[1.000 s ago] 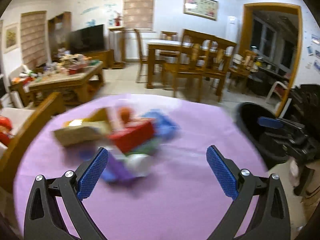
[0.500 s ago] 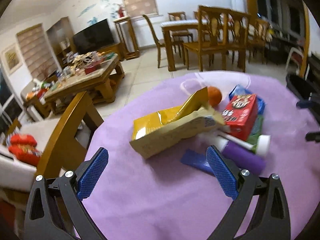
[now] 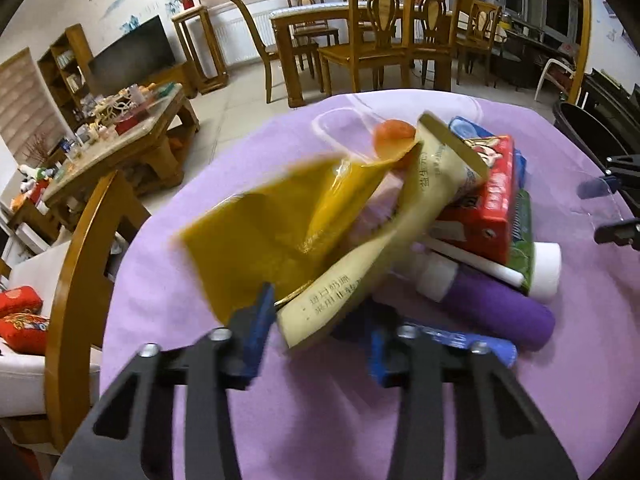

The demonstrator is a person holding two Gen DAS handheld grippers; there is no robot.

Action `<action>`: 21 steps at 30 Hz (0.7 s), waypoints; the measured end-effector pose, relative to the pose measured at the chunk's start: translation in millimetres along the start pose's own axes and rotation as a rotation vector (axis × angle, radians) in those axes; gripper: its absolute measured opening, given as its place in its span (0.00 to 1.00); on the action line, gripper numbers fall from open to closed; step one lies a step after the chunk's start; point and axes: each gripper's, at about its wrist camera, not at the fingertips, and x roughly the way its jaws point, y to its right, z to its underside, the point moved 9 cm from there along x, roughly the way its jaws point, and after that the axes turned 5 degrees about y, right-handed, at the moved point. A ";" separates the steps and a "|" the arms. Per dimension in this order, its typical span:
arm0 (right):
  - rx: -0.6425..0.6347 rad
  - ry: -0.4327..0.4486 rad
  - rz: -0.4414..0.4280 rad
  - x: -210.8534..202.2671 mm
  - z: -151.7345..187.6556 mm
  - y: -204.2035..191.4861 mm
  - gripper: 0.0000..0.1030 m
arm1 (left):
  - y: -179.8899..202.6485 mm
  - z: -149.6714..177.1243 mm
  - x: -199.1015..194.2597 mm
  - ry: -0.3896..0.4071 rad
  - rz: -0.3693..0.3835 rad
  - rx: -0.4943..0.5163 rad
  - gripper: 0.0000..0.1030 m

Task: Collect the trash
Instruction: 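Grasp the yellow snack wrapper with the left tool while the right tool grasps the clear plastic tray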

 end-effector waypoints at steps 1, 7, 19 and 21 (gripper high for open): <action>0.010 0.007 -0.009 -0.8 -0.6 -0.5 0.50 | 2.4 1.7 -2.9 -0.001 0.015 -0.023 0.23; 0.056 0.043 -0.049 -10.4 1.0 -6.1 0.46 | 19.6 2.5 -20.8 0.027 0.039 -0.071 0.08; 0.133 0.091 -0.129 -43.9 17.7 -23.8 0.46 | 10.9 -17.4 -31.9 0.076 -0.062 -0.186 0.67; 0.154 0.084 -0.140 -43.3 23.8 -23.8 0.46 | 12.3 -23.7 -27.1 0.086 -0.070 -0.193 0.77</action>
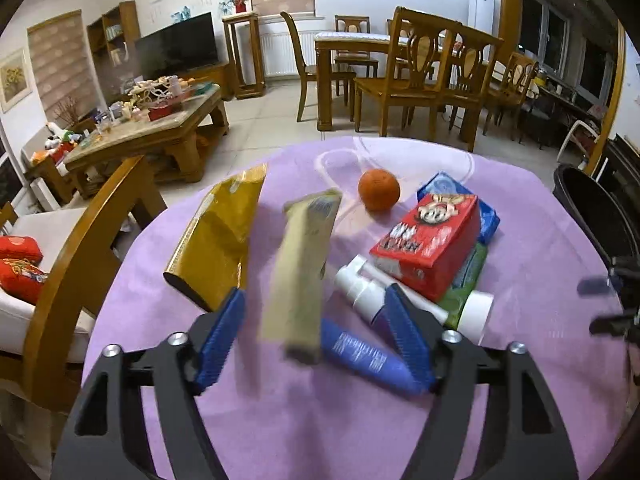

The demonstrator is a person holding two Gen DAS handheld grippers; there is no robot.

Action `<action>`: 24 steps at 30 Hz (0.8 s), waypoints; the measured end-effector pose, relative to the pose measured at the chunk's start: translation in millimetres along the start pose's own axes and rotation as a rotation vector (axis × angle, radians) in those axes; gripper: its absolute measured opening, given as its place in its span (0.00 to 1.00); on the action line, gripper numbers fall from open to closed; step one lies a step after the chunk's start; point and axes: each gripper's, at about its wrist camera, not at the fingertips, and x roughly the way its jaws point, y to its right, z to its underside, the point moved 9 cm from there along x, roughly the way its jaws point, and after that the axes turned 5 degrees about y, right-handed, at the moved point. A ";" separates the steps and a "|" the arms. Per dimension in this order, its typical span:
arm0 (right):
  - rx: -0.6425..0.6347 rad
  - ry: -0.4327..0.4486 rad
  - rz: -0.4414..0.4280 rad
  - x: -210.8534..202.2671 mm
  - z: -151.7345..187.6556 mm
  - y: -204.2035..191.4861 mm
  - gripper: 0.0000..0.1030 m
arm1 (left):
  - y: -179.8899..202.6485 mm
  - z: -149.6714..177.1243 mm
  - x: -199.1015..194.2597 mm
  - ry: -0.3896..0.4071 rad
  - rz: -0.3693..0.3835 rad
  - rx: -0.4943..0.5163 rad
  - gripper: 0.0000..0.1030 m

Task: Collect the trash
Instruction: 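Grasp the yellow snack wrapper with the left tool while the right tool grasps the clear plastic tray, then lift the yellow wrapper with the left tool while the right tool holds the tray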

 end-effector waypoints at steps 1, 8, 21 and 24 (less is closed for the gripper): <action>0.010 0.000 -0.003 0.7 2.7 1.3 0.46 | -0.1 -1.6 2.1 0.000 -0.020 -0.003 0.80; 0.010 0.005 0.014 8.1 3.9 1.4 0.47 | -11.6 -7.4 32.4 -0.041 0.002 -0.129 0.68; 0.047 0.012 0.006 7.2 2.6 5.6 0.46 | -7.4 4.5 18.9 -0.053 -0.014 -0.196 0.13; 0.055 0.017 0.009 6.0 2.7 7.0 0.46 | -9.5 3.9 10.4 -0.029 -0.044 -0.190 0.12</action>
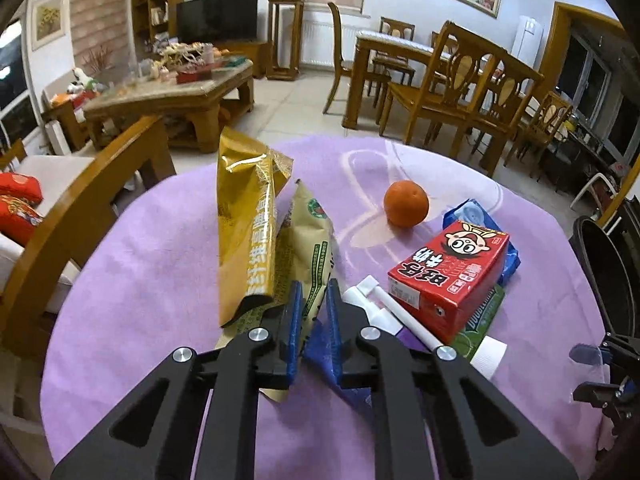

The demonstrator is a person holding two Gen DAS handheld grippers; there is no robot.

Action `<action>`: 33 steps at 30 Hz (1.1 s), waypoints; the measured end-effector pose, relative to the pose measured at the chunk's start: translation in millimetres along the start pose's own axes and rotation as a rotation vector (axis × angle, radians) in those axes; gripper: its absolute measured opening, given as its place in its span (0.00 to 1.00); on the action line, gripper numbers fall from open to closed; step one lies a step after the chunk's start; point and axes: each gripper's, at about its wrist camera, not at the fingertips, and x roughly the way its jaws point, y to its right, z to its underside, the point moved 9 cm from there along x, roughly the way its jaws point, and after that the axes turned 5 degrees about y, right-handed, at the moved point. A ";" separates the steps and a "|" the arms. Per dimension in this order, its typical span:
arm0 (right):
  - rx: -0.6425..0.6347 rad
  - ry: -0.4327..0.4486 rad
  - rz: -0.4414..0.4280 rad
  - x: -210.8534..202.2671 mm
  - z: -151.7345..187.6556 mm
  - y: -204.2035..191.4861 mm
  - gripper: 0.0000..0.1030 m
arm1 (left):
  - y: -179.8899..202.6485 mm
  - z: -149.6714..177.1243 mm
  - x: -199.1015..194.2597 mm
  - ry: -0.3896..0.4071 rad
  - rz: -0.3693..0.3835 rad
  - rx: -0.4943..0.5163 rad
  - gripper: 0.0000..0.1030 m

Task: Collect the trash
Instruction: 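Lift the yellow wrapper with the left tool while the right tool holds the tray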

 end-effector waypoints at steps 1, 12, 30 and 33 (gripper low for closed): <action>0.000 -0.001 0.001 -0.1 0.1 -0.1 0.46 | -2.1 1.7 0.9 -0.007 -0.017 0.010 0.13; 0.013 -0.006 -0.008 -0.3 -0.2 0.7 0.46 | -12.1 5.4 25.1 -0.030 -0.061 -0.010 0.17; 0.023 -0.003 -0.014 -0.8 -0.3 1.8 0.47 | -31.7 1.3 -9.2 0.056 -0.034 -0.102 0.37; 0.028 -0.002 -0.015 -1.0 0.1 1.5 0.47 | -35.6 -5.6 4.2 0.046 -0.056 -0.091 0.76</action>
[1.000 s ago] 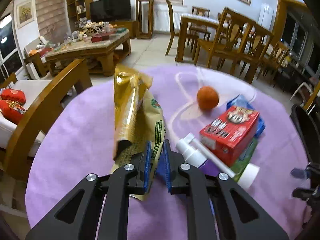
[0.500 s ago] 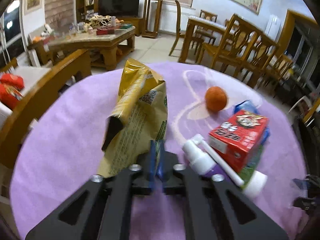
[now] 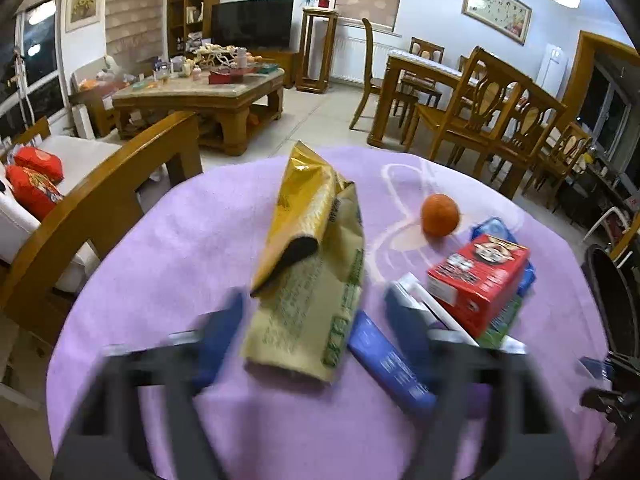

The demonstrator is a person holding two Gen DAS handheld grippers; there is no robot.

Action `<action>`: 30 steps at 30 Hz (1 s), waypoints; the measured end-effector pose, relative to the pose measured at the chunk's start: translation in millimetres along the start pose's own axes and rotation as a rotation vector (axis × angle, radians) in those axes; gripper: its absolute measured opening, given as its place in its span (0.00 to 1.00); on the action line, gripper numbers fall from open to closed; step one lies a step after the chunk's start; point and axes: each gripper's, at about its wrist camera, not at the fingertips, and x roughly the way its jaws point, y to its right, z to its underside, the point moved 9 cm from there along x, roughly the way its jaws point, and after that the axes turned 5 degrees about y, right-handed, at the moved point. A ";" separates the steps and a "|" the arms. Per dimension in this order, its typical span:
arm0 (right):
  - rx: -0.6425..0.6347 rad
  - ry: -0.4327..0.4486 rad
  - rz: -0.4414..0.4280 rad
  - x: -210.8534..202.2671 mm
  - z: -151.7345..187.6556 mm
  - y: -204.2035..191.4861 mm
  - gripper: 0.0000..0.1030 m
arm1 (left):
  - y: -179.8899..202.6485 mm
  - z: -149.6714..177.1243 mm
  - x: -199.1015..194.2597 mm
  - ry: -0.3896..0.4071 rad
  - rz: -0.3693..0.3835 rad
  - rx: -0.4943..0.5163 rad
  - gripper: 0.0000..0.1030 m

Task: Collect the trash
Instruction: 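Lift the yellow wrapper with the left tool while the right tool holds the tray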

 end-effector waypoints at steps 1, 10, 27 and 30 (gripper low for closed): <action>0.000 -0.001 -0.001 0.1 0.4 -0.4 0.47 | 1.5 -2.0 6.8 -0.012 -0.002 0.012 0.76; 0.007 0.002 -0.008 0.1 1.0 -0.1 0.47 | -7.6 2.4 32.3 -0.087 -0.034 0.002 0.71; 0.013 0.017 -0.004 -4.6 -0.2 0.1 0.47 | -2.7 39.7 -50.2 0.016 0.166 -0.056 0.07; 0.015 0.026 -0.006 -7.2 -0.8 1.0 0.47 | 11.0 35.8 -75.9 0.073 0.208 -0.044 0.07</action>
